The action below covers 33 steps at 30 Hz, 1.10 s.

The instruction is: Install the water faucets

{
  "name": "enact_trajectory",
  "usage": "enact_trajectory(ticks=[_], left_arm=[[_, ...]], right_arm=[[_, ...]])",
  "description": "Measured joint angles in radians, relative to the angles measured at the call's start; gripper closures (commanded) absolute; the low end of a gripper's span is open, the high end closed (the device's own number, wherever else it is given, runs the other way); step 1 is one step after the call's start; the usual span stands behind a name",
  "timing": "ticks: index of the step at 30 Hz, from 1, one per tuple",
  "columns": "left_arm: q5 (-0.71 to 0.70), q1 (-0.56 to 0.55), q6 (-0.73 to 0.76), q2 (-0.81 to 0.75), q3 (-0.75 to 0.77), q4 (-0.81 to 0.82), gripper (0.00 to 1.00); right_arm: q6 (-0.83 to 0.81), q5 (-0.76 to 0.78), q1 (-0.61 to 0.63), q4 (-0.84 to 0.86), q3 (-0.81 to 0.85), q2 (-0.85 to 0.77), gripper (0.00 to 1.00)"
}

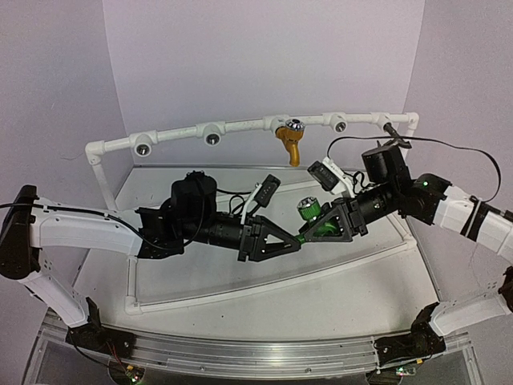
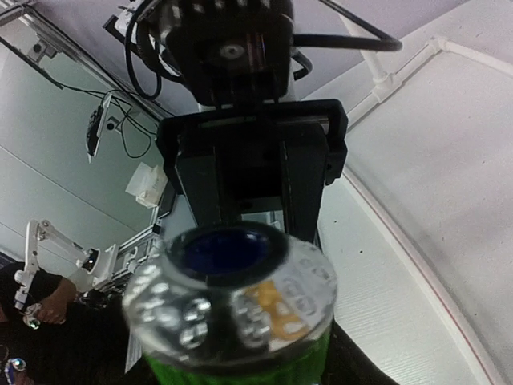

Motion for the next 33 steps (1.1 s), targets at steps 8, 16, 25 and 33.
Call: enact_trajectory(ticks=[8, 16, 25, 33], left_arm=[[0.017, 0.007, -0.012, 0.0, 0.0, -0.006, 0.95], [-0.05, 0.055, -0.001, 0.0, 0.0, -0.072, 0.12], [-0.209, 0.042, 0.11, 0.04, 0.064, -0.356, 0.11], [-0.323, -0.024, 0.266, 0.327, 0.295, -0.553, 0.12]], right_arm=[[-0.029, -0.004, 0.0, -0.027, 0.046, 0.037, 1.0], [-0.076, 0.433, 0.021, -0.063, 0.05, -0.008, 1.0], [-0.602, 1.152, -0.003, -0.109, 0.01, -0.17, 1.0], [-1.193, 1.314, -0.003, -0.026, 0.021, -0.188, 1.0]])
